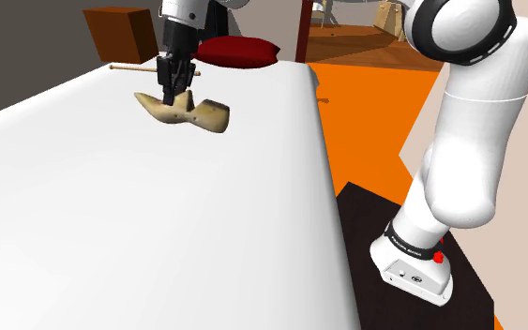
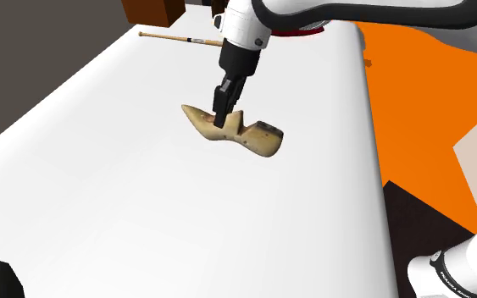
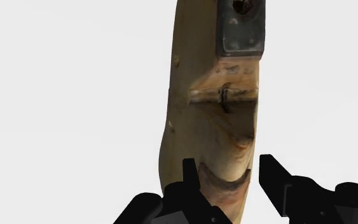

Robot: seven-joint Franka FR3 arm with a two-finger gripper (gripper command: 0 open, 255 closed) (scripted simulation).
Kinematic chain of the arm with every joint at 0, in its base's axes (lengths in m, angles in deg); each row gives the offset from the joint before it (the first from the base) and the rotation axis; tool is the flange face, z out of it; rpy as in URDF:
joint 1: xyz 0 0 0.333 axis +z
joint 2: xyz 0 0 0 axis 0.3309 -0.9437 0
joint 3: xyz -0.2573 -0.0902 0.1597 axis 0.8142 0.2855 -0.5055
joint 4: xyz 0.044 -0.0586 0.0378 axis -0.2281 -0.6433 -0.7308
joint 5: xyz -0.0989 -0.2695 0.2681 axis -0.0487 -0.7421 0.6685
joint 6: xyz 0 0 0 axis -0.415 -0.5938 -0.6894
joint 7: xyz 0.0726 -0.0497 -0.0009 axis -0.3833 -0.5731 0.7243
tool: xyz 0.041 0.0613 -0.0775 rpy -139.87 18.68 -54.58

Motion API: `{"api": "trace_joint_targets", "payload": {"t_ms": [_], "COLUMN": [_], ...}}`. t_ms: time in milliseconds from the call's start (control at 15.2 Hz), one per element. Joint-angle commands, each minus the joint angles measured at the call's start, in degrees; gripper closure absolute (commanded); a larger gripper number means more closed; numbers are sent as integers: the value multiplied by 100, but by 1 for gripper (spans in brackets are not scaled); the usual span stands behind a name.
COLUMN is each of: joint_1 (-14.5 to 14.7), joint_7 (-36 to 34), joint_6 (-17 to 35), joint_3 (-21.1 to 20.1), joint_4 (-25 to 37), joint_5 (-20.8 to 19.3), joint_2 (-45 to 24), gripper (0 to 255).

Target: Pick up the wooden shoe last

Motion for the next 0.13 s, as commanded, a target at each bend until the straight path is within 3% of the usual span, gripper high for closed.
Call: {"api": "trace_joint_targets", "payload": {"t_ms": [0,66], "joint_1": [-3,-3], "joint_7": [-28,-28], "joint_6": [-91,-91], "joint_3": [2,2], "joint_4": [119,121], "joint_5": [-9,-9], "joint_2": [-22,-23], "gripper": [255,255]}}
